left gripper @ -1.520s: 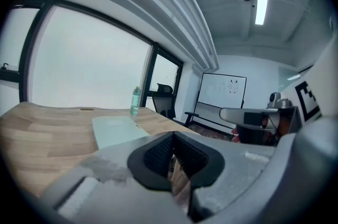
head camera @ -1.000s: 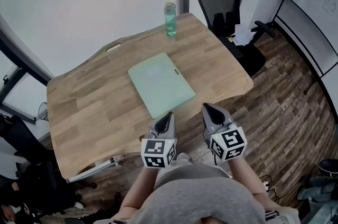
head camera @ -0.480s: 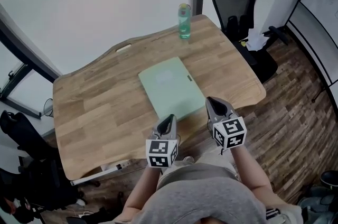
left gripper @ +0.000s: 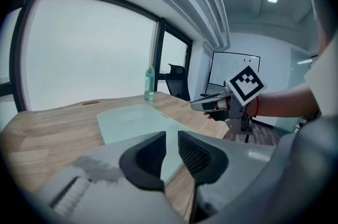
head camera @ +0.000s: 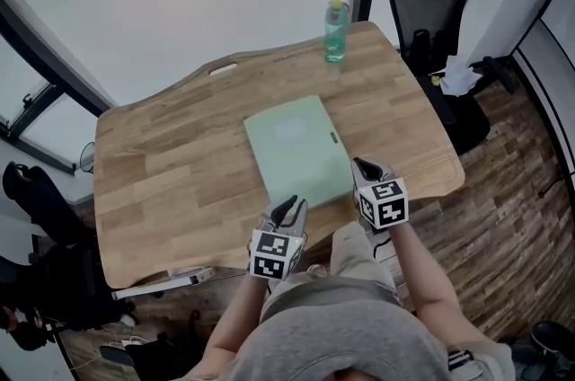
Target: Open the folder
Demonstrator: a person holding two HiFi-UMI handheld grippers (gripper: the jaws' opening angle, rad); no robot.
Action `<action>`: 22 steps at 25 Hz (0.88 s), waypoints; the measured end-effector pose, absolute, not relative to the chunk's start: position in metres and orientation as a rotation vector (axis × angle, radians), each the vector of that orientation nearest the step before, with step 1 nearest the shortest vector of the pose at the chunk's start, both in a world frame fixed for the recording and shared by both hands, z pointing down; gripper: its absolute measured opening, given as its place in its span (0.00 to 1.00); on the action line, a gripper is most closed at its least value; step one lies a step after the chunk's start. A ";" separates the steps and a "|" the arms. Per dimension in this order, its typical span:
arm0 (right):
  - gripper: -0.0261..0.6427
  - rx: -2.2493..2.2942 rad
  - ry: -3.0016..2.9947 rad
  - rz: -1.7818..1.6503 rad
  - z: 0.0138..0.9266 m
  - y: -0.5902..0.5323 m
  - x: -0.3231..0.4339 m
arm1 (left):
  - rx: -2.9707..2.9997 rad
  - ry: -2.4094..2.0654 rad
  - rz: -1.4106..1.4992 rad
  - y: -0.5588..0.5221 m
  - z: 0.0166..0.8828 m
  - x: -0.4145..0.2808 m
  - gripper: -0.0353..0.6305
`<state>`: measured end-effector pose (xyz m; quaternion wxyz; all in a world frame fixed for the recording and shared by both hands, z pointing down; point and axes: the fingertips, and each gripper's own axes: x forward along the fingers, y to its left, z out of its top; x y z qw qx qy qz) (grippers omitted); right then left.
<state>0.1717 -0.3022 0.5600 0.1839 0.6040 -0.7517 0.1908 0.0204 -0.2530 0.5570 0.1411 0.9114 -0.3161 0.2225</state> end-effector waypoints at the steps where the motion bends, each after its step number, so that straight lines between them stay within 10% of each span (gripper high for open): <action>1: 0.04 1.673 -2.114 0.551 0.568 -0.307 0.172 | 2.634 -0.899 0.668 -0.254 0.562 0.023 0.16; 22: 0.04 1.340 -2.036 0.710 0.649 -0.348 0.180 | 2.573 -0.793 1.288 -0.264 0.657 0.034 0.65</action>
